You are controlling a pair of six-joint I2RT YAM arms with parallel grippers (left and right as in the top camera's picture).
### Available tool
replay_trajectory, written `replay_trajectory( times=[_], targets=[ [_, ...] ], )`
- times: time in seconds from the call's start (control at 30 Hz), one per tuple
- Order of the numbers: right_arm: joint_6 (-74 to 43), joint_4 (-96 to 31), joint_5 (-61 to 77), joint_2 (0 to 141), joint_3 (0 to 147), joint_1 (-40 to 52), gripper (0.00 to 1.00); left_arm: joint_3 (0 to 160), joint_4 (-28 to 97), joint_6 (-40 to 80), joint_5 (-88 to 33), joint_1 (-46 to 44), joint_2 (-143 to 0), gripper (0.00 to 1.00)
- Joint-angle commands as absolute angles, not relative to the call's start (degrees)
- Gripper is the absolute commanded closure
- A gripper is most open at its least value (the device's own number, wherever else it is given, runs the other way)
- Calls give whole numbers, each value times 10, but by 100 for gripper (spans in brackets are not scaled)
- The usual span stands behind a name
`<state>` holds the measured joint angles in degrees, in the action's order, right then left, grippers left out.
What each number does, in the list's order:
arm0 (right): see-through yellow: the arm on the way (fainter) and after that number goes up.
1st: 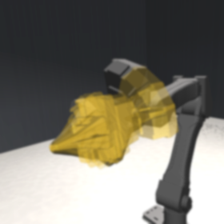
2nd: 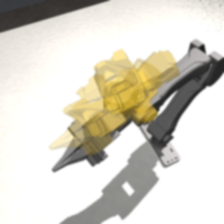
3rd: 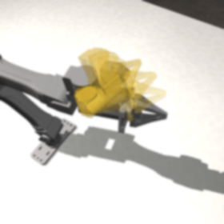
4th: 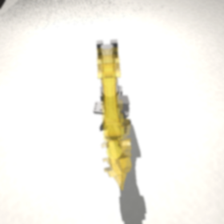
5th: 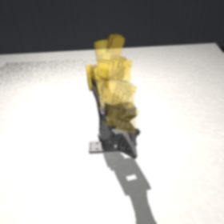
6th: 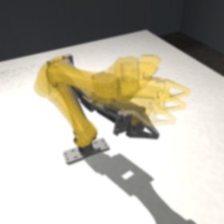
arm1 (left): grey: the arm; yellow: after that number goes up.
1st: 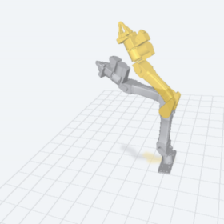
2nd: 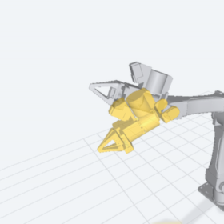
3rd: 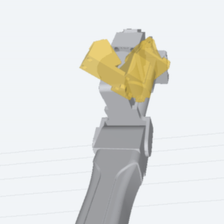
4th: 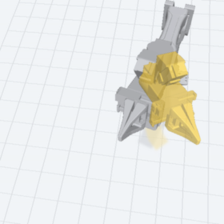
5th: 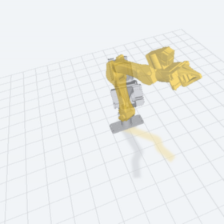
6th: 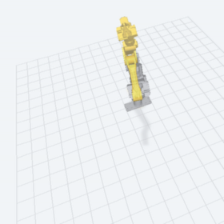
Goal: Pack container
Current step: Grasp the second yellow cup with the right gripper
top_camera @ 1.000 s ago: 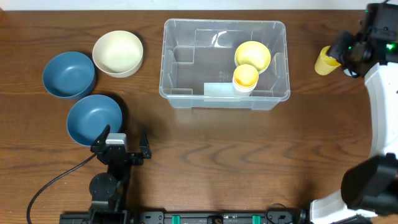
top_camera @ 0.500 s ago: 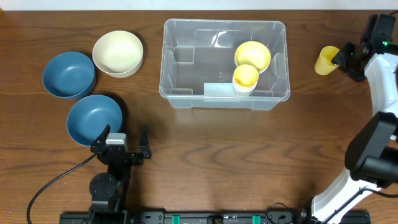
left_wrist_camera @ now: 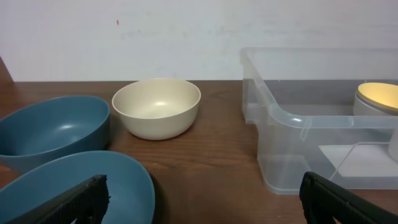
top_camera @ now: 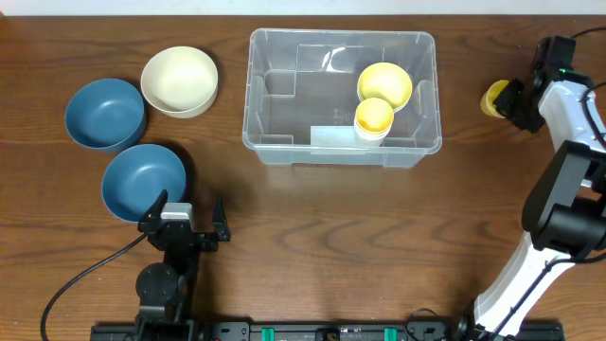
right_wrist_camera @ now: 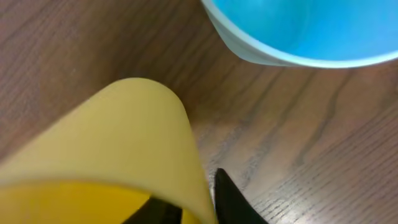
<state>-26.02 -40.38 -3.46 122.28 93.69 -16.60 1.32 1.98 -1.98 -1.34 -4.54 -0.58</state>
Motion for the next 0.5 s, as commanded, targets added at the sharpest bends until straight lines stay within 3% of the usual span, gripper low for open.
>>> replay_trajectory(
  times=[0.0,0.07,0.47],
  targets=[
    [-261,-401,-41,1223,940,-169,92,2,41,-28,-7,-43,-2,2],
    [-261,-406,-33,1223,940,-168,99,2,41,-28,-7,-43,-2,2],
    [-245,-468,12,1085,941,-164,99,2,41,-28,-7,-43,-2,2]
  ],
)
